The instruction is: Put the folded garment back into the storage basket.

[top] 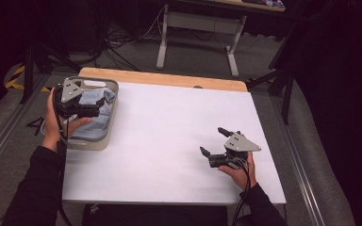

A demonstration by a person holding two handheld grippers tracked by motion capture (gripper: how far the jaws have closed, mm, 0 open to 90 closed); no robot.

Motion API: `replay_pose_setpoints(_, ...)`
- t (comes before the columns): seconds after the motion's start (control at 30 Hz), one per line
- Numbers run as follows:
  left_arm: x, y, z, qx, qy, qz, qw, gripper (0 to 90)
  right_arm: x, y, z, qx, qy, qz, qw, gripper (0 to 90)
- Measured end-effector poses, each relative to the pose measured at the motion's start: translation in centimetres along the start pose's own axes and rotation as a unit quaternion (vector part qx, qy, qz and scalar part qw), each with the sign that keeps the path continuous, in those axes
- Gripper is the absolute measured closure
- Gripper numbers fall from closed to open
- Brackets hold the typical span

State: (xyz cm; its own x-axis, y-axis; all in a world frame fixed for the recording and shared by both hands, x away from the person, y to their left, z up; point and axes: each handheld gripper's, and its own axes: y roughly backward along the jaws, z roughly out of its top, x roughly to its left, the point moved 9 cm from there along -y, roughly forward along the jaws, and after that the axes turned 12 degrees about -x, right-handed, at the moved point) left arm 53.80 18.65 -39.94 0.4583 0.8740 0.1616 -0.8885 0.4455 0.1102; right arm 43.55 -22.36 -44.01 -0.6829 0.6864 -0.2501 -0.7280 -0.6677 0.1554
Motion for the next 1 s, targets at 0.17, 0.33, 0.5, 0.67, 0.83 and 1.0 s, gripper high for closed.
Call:
replay_pose_setpoints(0.17, -0.2, 0.3, 0.4, -0.016, 0.009, -0.006, 0.9998, 5.1, 0.1, 0.0, 0.1, -0.003, 0.005, 0.0, 1.0, 6.6)
replay_pose_setpoints(0.33, -0.4, 0.5, 0.8, -0.024, 0.006, -0.007, 0.9997, 5.3, 0.1, 0.0, 0.1, -0.005, 0.001, -0.001, 1.0, 6.4)
replay_pose_setpoints(0.5, -0.6, 0.7, 1.2, -0.034, 0.006, -0.01, 0.9993, 5.4, 0.2, -0.2, 0.0, 0.0, 0.006, -0.002, 1.0, 6.4)
replay_pose_setpoints(0.67, -1.0, 0.9, 1.5, -0.041, 0.002, -0.012, 0.9991, 5.5, 0.1, -0.1, 0.1, -0.004, 0.006, -0.007, 1.0, 6.2)
replay_pose_setpoints(0.83, -1.4, 1.0, 1.9, -0.047, -0.001, -0.017, 0.9987, 5.2, 0.1, 0.0, 0.2, -0.007, 0.006, -0.011, 0.9999, 6.1)
replay_pose_setpoints(1.0, -1.8, 1.0, 2.2, -0.053, 0.005, -0.025, 0.9983, 5.2, 0.1, -0.1, 0.1, -0.006, 0.009, -0.01, 0.9999, 6.2)
